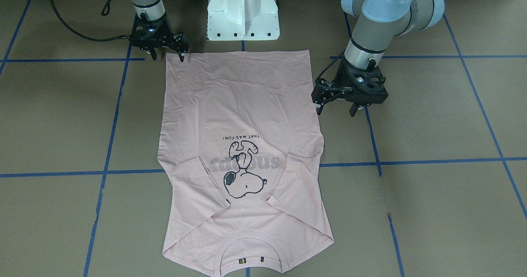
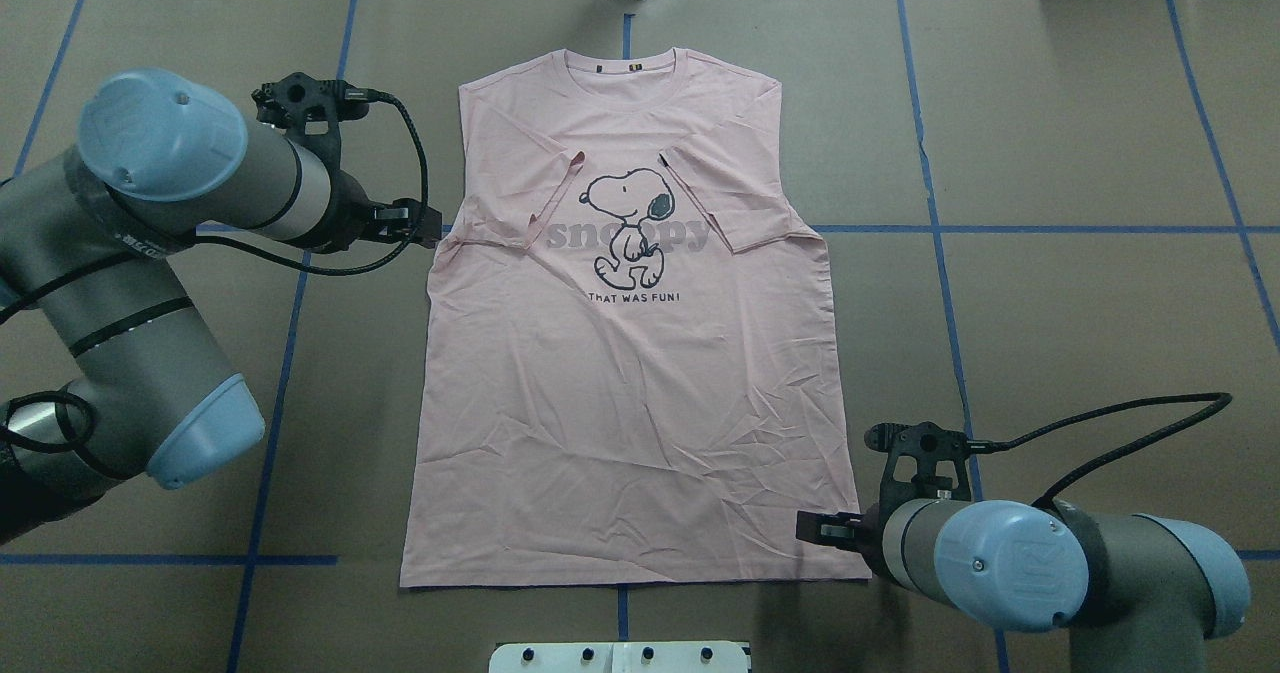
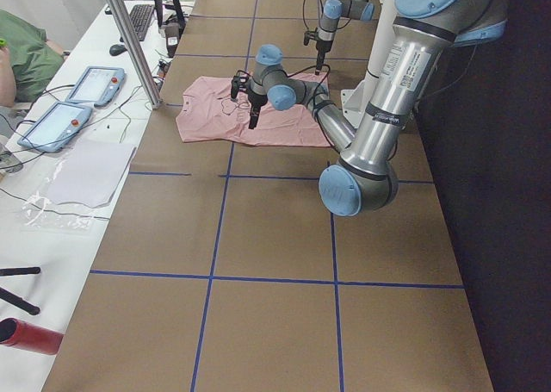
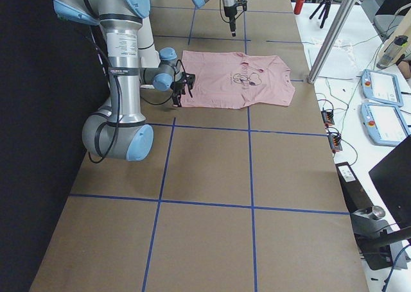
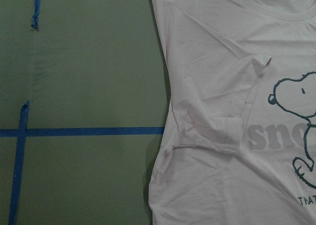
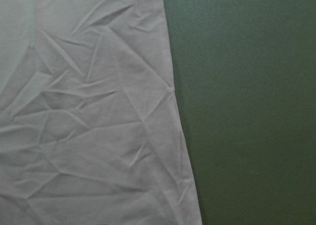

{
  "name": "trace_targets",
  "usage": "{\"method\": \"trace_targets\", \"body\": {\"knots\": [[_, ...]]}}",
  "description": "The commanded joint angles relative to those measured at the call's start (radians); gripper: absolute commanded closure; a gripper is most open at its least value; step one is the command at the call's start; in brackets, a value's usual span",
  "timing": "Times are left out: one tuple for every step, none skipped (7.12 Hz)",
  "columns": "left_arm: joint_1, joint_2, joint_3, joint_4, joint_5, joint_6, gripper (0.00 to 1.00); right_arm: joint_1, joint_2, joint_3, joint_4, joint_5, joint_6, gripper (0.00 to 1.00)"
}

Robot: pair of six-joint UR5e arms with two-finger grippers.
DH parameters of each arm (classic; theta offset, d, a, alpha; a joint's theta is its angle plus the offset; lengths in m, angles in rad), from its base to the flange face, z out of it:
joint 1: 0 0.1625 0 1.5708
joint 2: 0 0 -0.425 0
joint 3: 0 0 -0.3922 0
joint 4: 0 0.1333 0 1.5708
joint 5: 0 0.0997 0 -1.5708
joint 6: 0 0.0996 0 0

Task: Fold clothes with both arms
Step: 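Move the left gripper down to the hem corner nearest it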

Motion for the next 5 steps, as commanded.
{"method": "trace_targets", "body": {"knots": [[0.0,0.004,-0.001,-0.001,-0.002,-0.002,0.0,-0.011,0.004,-0.017,0.002,0.009,0.003,0.04],[0.0,0.004,-0.003,-0.001,-0.003,-0.002,0.0,-0.011,0.002,-0.015,0.0,0.02,0.003,0.04],[0.0,0.006,-0.01,-0.001,-0.003,-0.003,0.0,-0.011,0.002,-0.015,0.0,0.038,0.004,0.05],[0.0,0.006,-0.024,0.001,-0.003,-0.003,0.0,-0.013,-0.001,-0.018,0.0,0.043,0.004,0.06],[0.0,0.006,-0.033,0.001,-0.003,-0.008,0.0,-0.013,0.002,-0.021,0.0,0.061,0.004,0.09]]}}
